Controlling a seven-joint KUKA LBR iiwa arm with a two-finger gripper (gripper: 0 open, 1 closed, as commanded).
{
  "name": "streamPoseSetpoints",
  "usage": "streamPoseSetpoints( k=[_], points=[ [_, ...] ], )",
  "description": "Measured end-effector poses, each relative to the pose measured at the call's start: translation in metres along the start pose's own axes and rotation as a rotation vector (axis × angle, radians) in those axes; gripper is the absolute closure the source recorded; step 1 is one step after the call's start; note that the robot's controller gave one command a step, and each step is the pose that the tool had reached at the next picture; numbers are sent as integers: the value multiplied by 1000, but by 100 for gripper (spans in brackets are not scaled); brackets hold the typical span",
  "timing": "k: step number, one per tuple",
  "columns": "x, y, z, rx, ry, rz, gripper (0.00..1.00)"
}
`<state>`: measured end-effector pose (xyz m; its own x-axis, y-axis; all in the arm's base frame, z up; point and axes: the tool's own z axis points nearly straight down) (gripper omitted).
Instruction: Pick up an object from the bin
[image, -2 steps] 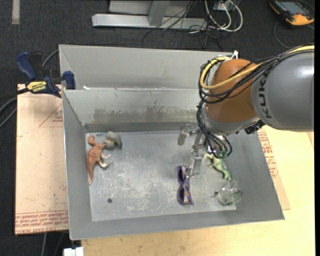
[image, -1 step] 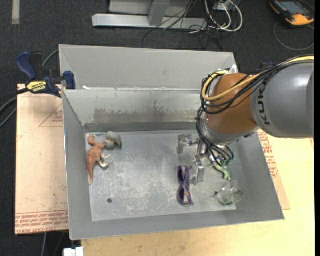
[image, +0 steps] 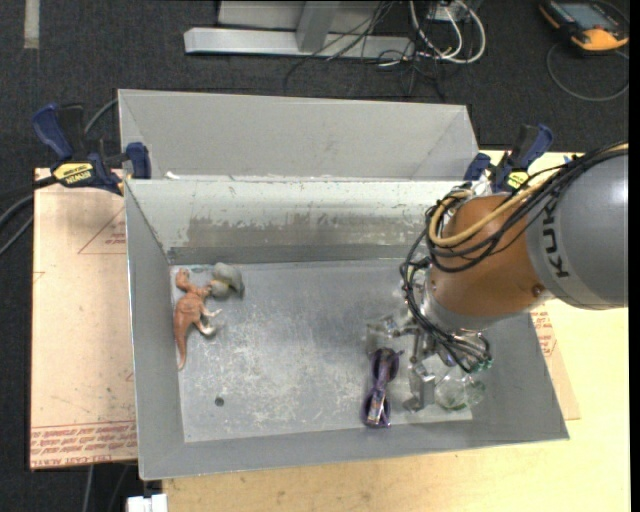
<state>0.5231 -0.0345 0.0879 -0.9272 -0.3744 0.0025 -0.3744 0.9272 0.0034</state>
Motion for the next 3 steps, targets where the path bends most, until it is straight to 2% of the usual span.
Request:
streamPoseSetpoints(
  k=[1,2,3],
  points=[
    [-8,21,14,3,-10,-210,100],
    [-8,20,14,3,-10,-209,100],
    [-52,43,-184,6,-18,-295,100]
  ],
)
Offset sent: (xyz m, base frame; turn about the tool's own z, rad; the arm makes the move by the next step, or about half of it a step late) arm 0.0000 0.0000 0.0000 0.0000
